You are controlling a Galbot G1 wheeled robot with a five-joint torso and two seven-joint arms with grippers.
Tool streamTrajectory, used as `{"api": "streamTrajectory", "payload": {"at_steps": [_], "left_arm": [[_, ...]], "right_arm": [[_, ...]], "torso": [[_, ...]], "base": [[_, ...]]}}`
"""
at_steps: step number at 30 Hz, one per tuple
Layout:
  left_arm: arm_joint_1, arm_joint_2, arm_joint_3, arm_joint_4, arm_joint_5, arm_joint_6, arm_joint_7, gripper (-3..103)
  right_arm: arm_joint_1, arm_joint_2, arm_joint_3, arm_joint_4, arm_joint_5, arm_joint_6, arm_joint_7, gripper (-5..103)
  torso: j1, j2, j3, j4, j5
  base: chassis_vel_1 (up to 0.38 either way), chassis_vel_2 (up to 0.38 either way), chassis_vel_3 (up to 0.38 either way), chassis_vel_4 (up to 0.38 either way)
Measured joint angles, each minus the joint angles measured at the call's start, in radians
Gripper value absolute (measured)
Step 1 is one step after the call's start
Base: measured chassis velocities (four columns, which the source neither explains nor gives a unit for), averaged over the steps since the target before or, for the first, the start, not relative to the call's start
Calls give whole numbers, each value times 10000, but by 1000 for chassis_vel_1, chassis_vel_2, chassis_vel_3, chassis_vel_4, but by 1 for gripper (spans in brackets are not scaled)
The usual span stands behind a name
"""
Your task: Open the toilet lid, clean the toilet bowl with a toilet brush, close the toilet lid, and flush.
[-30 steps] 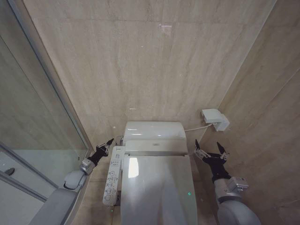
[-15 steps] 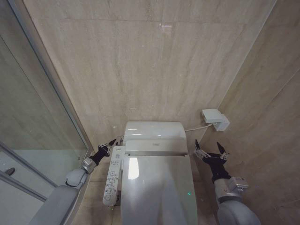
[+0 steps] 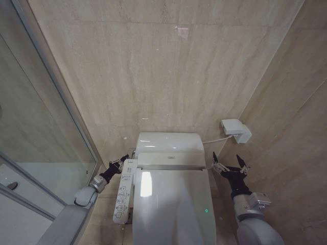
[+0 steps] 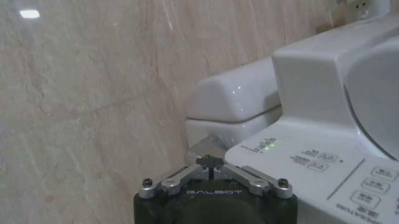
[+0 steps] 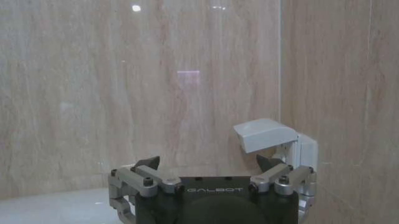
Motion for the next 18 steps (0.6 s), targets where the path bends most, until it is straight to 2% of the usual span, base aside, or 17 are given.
{"api": "streamTrajectory", "payload": {"at_steps": [18], "left_arm": [[-401, -202, 210, 932, 187, -180, 212, 0]], "right_arm": [[-2, 0, 0, 0, 0, 0, 0, 100]], "torso": [[0, -1, 2, 2, -3]], "base": [[0, 0, 0, 0]]}}
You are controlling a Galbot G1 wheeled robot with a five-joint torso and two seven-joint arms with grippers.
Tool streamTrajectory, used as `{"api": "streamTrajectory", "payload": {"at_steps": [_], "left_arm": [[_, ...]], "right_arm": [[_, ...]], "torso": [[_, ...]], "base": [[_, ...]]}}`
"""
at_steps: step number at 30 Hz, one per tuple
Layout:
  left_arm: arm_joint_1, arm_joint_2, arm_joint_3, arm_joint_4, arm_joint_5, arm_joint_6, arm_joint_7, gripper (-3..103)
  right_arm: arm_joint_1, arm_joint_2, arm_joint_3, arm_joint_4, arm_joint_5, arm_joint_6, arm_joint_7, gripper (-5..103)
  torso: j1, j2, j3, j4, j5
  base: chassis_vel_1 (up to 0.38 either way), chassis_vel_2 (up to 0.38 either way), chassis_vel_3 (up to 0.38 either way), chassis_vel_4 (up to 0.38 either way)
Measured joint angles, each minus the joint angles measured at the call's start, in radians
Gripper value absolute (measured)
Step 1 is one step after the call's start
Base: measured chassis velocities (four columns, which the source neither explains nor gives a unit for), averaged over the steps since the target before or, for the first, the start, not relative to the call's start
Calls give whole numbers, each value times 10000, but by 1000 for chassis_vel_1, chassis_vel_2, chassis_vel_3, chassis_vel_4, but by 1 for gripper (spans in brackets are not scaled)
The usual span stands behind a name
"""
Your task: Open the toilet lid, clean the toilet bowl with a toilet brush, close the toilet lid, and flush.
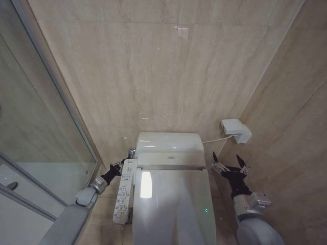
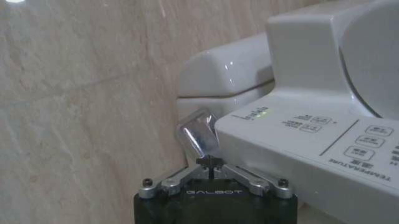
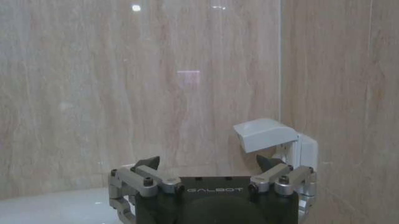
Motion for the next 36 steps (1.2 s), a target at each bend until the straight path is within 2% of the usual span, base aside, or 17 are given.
{"api": "streamTrajectory", "payload": {"at_steps": [7, 16, 36], "left_arm": [[-243, -64, 44, 249, 6, -21, 11, 0], [-732, -180, 330, 772, 14, -87, 32, 0], [-1000, -334, 448, 977, 16, -76, 45, 0]], "right_arm": [[2, 0, 0, 0, 0, 0, 0, 100], [1, 1, 0, 0, 0, 0, 0, 100], [2, 1, 0, 0, 0, 0, 0, 100]], "torso": [[0, 0, -1, -2, 0], [-3, 0, -1, 18, 7], [-1, 0, -1, 0, 2]], "base": [[0, 0, 0, 0], [0, 0, 0, 0], [0, 0, 0, 0]]}}
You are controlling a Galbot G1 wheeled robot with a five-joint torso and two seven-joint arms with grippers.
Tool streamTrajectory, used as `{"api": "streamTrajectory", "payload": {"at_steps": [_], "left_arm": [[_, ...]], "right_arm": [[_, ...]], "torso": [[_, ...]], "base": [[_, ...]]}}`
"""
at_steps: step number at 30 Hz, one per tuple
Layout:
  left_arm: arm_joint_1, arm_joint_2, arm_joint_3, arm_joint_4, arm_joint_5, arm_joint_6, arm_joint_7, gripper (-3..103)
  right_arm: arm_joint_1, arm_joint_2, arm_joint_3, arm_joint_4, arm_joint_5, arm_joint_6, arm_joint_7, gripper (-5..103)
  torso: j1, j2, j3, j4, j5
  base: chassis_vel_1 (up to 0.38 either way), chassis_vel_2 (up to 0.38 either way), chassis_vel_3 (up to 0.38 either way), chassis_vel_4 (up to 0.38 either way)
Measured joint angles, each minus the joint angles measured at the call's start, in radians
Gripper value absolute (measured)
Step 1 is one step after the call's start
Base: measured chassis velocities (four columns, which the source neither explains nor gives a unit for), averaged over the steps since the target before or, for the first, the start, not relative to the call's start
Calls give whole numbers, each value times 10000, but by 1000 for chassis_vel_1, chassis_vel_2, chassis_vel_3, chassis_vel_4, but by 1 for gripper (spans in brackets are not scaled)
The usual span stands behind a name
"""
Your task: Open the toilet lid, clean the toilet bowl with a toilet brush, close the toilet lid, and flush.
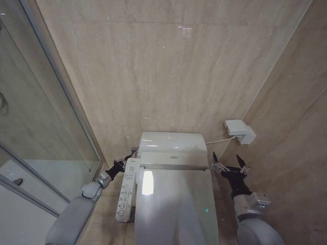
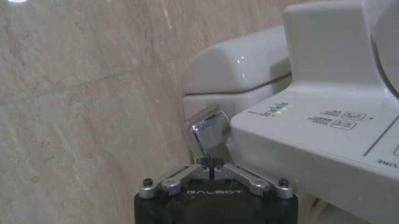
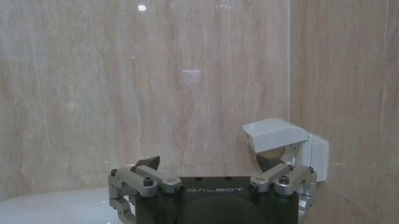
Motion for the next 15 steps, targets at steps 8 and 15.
{"api": "streamTrajectory", "payload": {"at_steps": [8, 15], "left_arm": [[7, -12, -54, -25, -7, 5, 33, 0], [47, -24, -122, -109, -11, 13, 120, 0]], "right_arm": [[0, 0, 0, 0, 0, 0, 0, 100], [0, -1, 0, 0, 0, 0, 0, 100]], "torso": [[0, 0, 0, 0, 0], [0, 0, -2, 0, 2]], "base": [[0, 0, 0, 0], [0, 0, 0, 0]]}}
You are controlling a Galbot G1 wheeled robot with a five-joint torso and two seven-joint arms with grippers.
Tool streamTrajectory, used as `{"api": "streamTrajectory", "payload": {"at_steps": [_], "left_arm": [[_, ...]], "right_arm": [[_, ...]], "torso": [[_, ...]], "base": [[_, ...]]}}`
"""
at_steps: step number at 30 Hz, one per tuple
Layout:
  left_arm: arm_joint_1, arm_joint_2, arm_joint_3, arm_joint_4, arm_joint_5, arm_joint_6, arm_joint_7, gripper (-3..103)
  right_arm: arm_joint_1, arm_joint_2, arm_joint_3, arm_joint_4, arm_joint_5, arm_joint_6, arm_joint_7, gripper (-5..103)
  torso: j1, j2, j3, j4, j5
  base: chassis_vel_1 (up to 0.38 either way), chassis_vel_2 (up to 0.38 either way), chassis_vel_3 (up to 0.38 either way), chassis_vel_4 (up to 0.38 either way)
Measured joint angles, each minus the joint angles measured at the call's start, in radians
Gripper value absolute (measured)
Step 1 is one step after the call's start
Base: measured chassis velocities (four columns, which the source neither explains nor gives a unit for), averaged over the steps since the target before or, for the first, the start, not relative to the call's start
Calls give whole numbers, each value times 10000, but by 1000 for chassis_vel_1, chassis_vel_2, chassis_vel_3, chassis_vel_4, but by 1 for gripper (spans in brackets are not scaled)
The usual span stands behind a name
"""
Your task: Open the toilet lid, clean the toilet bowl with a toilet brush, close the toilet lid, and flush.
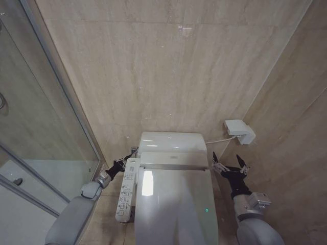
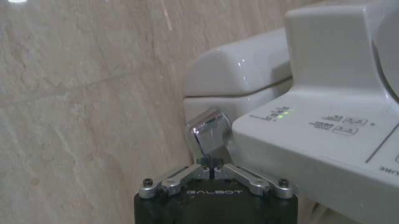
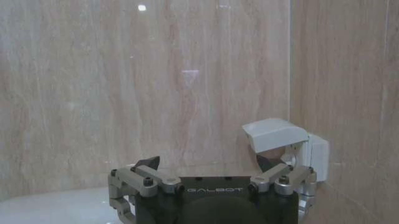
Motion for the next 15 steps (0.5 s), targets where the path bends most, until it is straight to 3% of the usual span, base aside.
{"api": "streamTrajectory", "payload": {"at_steps": [15], "left_arm": [[331, -18, -412, -292, -12, -21, 97, 0]], "right_arm": [[0, 0, 0, 0, 0, 0, 0, 100]], "torso": [[1, 1, -2, -11, -3]], "base": [[0, 0, 0, 0]]}}
